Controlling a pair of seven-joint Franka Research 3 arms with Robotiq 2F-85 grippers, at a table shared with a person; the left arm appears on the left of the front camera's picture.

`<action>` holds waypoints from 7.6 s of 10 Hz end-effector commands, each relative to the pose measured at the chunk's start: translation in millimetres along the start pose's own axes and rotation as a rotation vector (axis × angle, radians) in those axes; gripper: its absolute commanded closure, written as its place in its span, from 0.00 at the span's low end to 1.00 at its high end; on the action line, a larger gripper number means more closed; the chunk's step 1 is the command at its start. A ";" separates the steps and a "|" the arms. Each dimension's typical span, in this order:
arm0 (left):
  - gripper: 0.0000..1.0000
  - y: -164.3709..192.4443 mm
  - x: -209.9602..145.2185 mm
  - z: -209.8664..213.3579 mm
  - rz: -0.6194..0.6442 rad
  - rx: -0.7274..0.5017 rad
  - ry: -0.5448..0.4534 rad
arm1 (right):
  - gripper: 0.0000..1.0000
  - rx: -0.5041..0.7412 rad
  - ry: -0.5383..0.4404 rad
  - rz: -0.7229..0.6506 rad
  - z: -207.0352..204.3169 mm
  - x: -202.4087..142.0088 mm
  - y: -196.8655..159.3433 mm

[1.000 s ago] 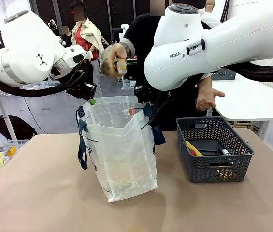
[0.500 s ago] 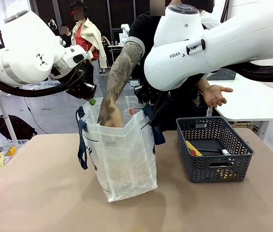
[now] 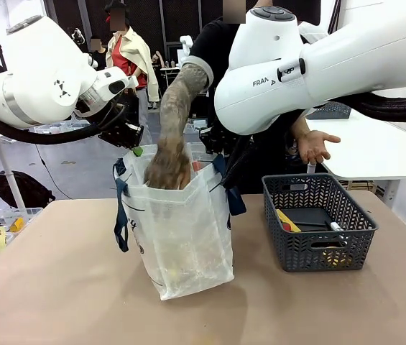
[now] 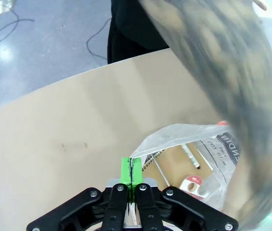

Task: Transfer purchased items from the store into the shopping bag.
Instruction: Move the Reusable shopping bag to the right side of the table.

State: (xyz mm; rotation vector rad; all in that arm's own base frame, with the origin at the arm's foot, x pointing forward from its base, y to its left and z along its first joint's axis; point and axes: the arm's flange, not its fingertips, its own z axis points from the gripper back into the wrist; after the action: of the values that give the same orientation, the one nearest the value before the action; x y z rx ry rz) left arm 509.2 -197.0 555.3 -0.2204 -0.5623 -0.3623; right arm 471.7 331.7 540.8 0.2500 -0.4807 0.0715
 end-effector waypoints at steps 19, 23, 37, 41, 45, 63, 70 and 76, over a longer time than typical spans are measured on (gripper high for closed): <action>1.00 3.7 0.8 2.8 0.013 0.012 -0.004 | 1.00 -0.004 -0.001 -0.002 1.3 0.6 -1.8; 1.00 3.7 0.8 2.8 0.013 0.012 -0.004 | 1.00 -0.004 -0.001 -0.002 1.3 0.6 -1.8; 1.00 3.7 0.8 2.8 0.013 0.012 -0.004 | 1.00 -0.004 -0.001 -0.002 1.3 0.6 -1.8; 1.00 3.7 0.8 2.8 0.013 0.012 -0.004 | 1.00 -0.004 -0.001 -0.002 1.3 0.6 -1.8; 1.00 3.7 0.8 2.8 0.013 0.012 -0.004 | 1.00 -0.004 -0.001 -0.002 1.3 0.6 -1.8; 1.00 3.7 0.8 2.8 0.013 0.012 -0.004 | 1.00 -0.004 -0.001 -0.002 1.3 0.6 -1.8; 1.00 3.7 0.8 2.8 0.013 0.012 -0.004 | 1.00 -0.004 -0.001 -0.002 1.3 0.6 -1.8; 1.00 3.7 0.8 2.8 0.013 0.012 -0.004 | 1.00 -0.004 -0.001 -0.002 1.3 0.6 -1.8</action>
State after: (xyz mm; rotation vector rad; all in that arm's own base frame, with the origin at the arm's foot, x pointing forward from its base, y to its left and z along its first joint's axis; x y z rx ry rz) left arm 509.3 -197.0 554.9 -0.2195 -0.5607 -0.3630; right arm 471.7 331.8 540.5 0.2498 -0.4801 0.0717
